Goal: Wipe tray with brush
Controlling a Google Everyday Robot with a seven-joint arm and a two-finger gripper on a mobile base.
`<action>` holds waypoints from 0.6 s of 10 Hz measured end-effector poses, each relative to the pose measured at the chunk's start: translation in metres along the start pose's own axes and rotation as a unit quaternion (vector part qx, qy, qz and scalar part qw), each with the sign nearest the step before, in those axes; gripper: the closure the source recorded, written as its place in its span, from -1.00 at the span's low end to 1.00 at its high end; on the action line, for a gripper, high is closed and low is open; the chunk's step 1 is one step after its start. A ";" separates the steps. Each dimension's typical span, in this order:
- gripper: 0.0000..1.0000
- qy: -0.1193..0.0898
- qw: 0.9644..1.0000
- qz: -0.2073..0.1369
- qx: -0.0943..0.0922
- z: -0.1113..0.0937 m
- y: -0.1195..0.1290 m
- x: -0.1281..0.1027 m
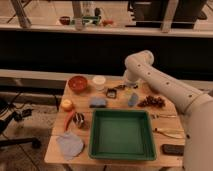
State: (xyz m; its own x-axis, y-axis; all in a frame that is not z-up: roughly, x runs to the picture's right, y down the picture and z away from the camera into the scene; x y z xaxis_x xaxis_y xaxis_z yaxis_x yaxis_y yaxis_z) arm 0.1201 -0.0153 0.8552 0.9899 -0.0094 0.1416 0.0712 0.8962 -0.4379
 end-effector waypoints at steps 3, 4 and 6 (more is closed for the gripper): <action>-0.60 -0.003 1.000 -0.012 0.013 0.009 -0.026 -0.006; -0.60 -0.005 1.000 -0.014 0.020 0.015 -0.036 -0.007; -0.60 -0.006 1.000 -0.013 0.027 0.026 -0.049 -0.005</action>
State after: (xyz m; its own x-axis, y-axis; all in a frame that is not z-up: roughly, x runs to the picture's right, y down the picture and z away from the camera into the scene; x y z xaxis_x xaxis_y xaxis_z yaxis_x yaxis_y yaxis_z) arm 0.1083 -0.0475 0.8987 0.9860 -0.0285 0.1642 0.0906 0.9186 -0.3847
